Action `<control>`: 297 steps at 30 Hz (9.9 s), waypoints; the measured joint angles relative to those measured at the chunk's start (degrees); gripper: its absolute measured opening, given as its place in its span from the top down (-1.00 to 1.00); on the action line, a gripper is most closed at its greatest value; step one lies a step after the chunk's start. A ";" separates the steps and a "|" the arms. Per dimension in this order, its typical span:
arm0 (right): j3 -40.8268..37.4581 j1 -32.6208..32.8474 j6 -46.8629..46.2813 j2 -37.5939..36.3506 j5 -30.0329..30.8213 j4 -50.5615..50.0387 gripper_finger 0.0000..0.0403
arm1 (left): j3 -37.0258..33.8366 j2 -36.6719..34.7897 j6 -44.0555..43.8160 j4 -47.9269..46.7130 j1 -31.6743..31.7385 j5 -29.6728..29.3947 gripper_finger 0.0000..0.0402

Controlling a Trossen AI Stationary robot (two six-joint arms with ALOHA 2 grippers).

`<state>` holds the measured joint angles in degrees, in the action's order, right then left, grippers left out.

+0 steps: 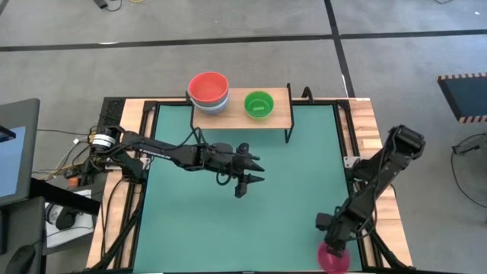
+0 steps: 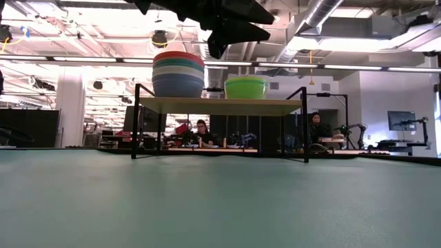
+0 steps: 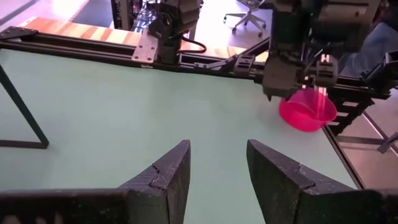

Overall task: Place and stack bowls onto a shelf
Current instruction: Stack the pink bowl on top of the light green bowl on the shelf, then return to Home Position

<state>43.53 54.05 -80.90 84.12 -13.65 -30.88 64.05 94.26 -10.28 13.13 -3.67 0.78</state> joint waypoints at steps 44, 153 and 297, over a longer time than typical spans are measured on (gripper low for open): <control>25.78 -35.29 17.54 0.50 37.02 -22.49 0.87 | 0.02 -2.34 -1.18 -3.34 1.80 7.72 0.30; 3.59 -39.64 67.76 -30.28 27.80 17.99 0.80 | -38.81 -49.68 -1.74 7.99 0.63 -12.06 1.00; -43.19 -42.52 65.81 -84.02 7.67 32.99 0.81 | -63.69 -94.24 2.71 -11.46 -0.44 -1.58 1.00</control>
<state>0.34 11.53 -15.09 0.10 -5.98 2.11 0.36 0.02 -7.57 1.66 -4.11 -0.80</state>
